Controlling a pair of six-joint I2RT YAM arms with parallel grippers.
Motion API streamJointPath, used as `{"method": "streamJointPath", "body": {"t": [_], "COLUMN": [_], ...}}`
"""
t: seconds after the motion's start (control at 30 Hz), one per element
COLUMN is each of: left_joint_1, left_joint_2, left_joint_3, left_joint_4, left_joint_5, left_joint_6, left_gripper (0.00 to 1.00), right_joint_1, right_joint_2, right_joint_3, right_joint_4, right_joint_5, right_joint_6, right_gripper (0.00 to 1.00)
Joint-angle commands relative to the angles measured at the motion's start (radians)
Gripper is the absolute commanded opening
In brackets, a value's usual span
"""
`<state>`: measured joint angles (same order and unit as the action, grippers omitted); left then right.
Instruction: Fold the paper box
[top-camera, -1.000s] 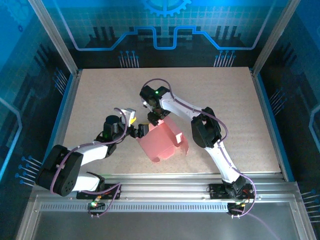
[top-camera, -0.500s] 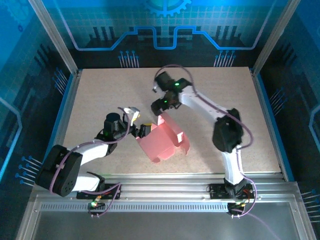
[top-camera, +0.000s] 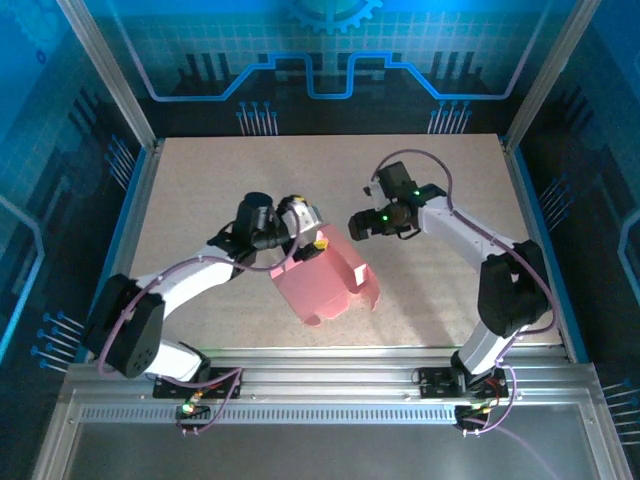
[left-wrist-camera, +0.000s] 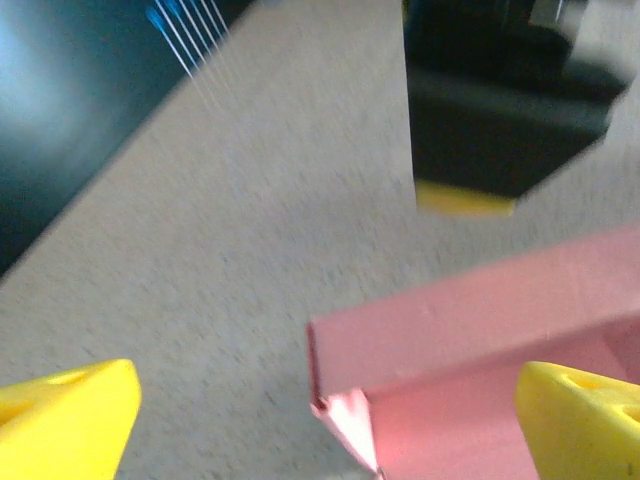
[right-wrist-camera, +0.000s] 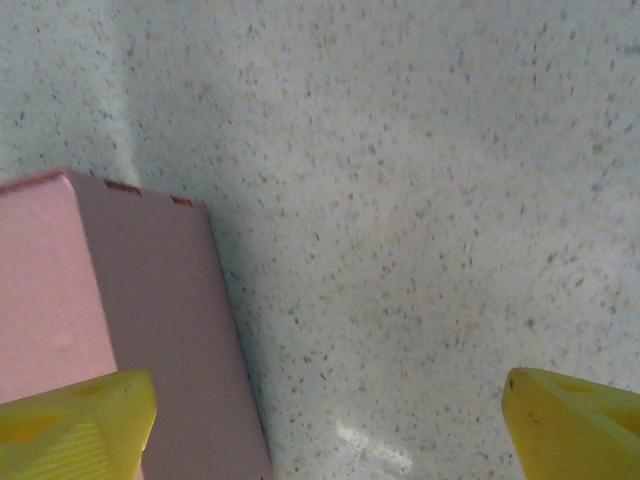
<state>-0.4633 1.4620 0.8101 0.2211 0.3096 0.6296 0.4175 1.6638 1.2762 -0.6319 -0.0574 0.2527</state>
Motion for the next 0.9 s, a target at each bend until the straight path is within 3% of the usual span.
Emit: {"method": "streamJointPath", "body": {"t": [0.0,0.27,0.6,0.77,0.87], "left_joint_1": [-0.022,-0.021,-0.001,0.002,0.002], "left_joint_2": [0.061,0.221,0.331,0.375,0.376], "left_joint_3": [0.036,0.217,0.340,0.402,0.408], "left_joint_4": [-0.094,-0.311,-0.444,-0.539,-0.552], "left_joint_5": [-0.070,-0.029,-0.115,-0.107,-0.100], "left_joint_6": [0.080,-0.080,-0.191,-0.217,-0.222], "left_gripper": [0.91,0.71,0.61,0.43,0.37], "right_joint_1": [-0.026,-0.031,-0.037,-0.042,-0.043], "right_joint_2": [-0.062,-0.085,-0.105,-0.111,-0.113], "right_joint_3": [-0.028,-0.033,-0.038,-0.041,-0.043], "right_joint_4": [0.075,0.086,0.073,0.069,0.070], "right_joint_5": [-0.050,-0.048,-0.030,-0.021,-0.016], "right_joint_6": [0.036,0.043,0.035,0.033,0.031], "right_gripper": [0.91,0.90,0.90,0.90,0.89]}}
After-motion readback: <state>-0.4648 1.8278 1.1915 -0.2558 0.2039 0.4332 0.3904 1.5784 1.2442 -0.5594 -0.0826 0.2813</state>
